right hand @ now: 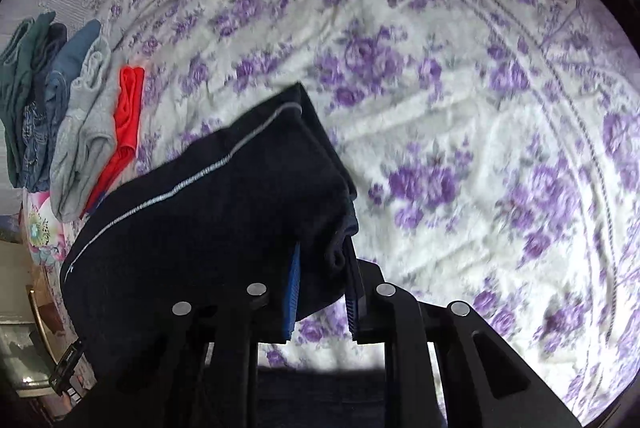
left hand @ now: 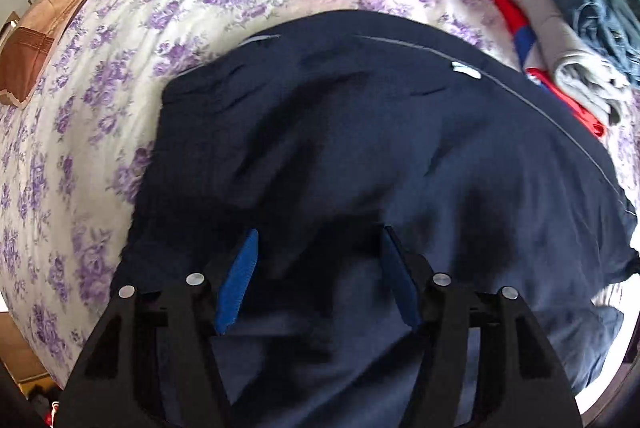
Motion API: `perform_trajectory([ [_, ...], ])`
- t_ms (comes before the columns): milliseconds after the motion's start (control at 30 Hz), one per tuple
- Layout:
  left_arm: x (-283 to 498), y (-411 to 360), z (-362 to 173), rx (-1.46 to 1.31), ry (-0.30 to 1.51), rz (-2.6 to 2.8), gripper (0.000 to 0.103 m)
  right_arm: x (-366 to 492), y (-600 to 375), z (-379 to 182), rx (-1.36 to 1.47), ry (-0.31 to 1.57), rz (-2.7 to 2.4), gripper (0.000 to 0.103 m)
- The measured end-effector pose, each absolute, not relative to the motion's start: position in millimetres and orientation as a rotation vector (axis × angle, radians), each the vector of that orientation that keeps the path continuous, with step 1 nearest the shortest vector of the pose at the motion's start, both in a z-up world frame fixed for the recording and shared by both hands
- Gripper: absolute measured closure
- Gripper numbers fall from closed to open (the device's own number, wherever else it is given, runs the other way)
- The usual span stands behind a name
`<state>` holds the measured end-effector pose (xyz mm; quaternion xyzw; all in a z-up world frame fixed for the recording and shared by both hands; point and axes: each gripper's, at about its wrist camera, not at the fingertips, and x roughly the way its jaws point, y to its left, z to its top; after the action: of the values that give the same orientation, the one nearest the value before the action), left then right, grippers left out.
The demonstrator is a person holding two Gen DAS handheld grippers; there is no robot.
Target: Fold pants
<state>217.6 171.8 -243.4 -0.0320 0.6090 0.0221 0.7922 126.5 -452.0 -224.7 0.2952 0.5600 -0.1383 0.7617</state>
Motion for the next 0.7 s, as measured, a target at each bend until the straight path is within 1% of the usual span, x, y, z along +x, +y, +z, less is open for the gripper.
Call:
perform_trajectory([
  [33,219.8,170.0,-246.1,-0.065,1.315,0.05,0.043,129.4,-457.0,-223.1,0.64,1.216,-0.315,0.085],
  [67,221.7,168.5,-249.9,-0.062,1.323,0.057,0.043,132.0,-461.4,-226.4,0.639,1.228,-0.34,0.09],
  [167,226.8,163.6,-264.7,-0.046,1.337,0.065,0.039,138.4,-468.4,-257.9,0.663,1.307,-0.362,0.09],
  [200,227.8,159.8,-265.6,-0.029,1.333,0.063,0.038,139.6,-466.2,-262.9,0.644,1.297,-0.366,0.09],
  [300,231.3,152.2,-262.6,0.014,1.354,0.038,0.038,145.7,-462.5,-257.1,0.585,1.303,-0.362,0.086],
  [333,233.9,152.6,-256.2,0.009,1.365,0.007,0.038,147.4,-462.9,-254.7,0.586,1.312,-0.36,0.084],
  [367,237.1,154.5,-248.1,-0.003,1.359,-0.022,0.038,146.4,-464.2,-248.9,0.581,1.324,-0.356,0.074],
  [433,248.0,163.6,-221.1,0.003,1.278,-0.054,0.038,148.0,-460.1,-230.1,0.554,1.303,-0.352,0.061],
  [467,255.4,167.3,-210.7,0.028,1.256,-0.066,0.037,143.9,-460.1,-219.4,0.533,1.286,-0.353,0.058],
  [567,291.2,173.5,-195.5,0.106,1.244,-0.119,0.03,130.1,-453.1,-198.8,0.517,1.256,-0.351,0.053],
  [700,340.3,180.0,-223.2,0.187,1.321,-0.246,0.03,110.7,-431.4,-198.8,0.519,1.292,-0.335,0.052],
])
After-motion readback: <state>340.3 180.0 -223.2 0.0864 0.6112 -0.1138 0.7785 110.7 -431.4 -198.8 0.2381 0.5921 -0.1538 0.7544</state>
